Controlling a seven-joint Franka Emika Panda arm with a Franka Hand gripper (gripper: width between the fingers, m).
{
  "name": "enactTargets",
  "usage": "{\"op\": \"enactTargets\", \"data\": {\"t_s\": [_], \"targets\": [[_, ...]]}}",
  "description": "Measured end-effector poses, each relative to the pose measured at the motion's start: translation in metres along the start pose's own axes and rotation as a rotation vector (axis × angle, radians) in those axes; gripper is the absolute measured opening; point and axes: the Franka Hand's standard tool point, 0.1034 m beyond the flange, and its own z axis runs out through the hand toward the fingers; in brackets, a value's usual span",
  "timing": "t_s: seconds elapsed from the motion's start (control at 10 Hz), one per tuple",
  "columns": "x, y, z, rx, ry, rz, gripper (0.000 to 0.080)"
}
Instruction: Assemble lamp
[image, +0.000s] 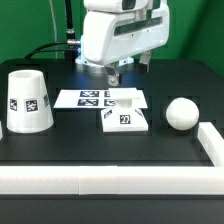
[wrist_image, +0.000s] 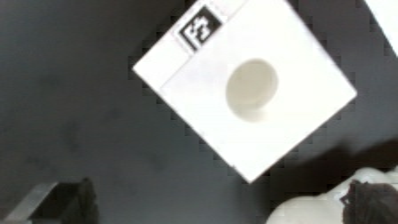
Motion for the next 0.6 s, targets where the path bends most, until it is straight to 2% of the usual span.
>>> {"op": "enactTargets", "data": {"t_s": [0.3, 0.6], "targets": [[0.0041, 0.0005, -0.0008, 0.002, 0.000, 0.078, 0.0700], [-0.0046, 0.0043, -0.0019, 0.010, -0.002, 0.407, 0.0700]]}}
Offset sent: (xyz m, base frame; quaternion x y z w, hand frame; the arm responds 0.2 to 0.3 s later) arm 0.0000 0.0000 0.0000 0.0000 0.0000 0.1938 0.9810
